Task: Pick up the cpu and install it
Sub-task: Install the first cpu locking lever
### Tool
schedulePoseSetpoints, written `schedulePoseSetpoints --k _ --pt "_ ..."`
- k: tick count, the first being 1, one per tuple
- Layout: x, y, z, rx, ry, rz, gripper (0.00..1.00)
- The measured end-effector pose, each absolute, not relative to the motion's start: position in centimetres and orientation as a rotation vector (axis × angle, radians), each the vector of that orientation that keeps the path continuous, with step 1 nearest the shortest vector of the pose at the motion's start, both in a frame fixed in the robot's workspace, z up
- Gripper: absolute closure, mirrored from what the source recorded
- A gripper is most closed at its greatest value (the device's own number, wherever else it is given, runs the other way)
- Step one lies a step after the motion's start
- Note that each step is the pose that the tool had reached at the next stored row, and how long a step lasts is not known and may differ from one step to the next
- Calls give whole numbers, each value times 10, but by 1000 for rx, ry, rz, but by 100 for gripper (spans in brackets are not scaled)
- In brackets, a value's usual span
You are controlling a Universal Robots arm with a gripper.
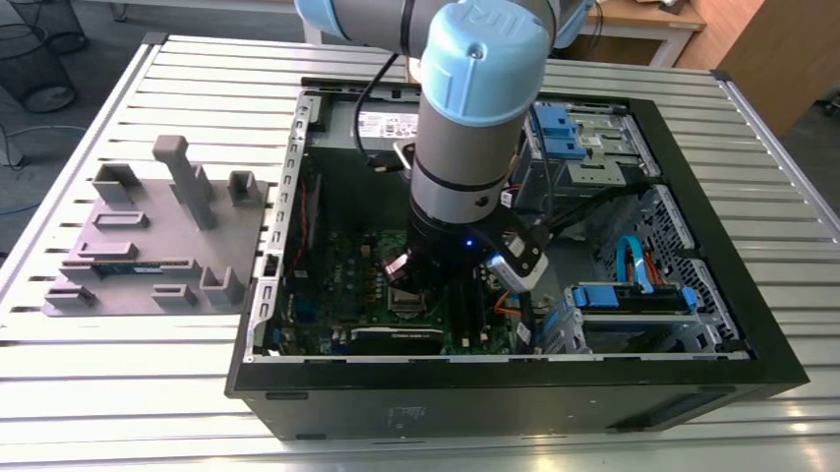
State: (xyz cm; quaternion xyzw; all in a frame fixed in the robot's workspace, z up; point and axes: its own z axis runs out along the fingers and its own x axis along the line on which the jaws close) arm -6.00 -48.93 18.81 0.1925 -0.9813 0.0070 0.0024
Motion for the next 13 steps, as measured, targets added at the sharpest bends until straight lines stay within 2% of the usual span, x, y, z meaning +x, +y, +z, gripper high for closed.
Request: schedulePoseSetpoints --k 13 --pt "-57 -490 186 604 -3079 21 89"
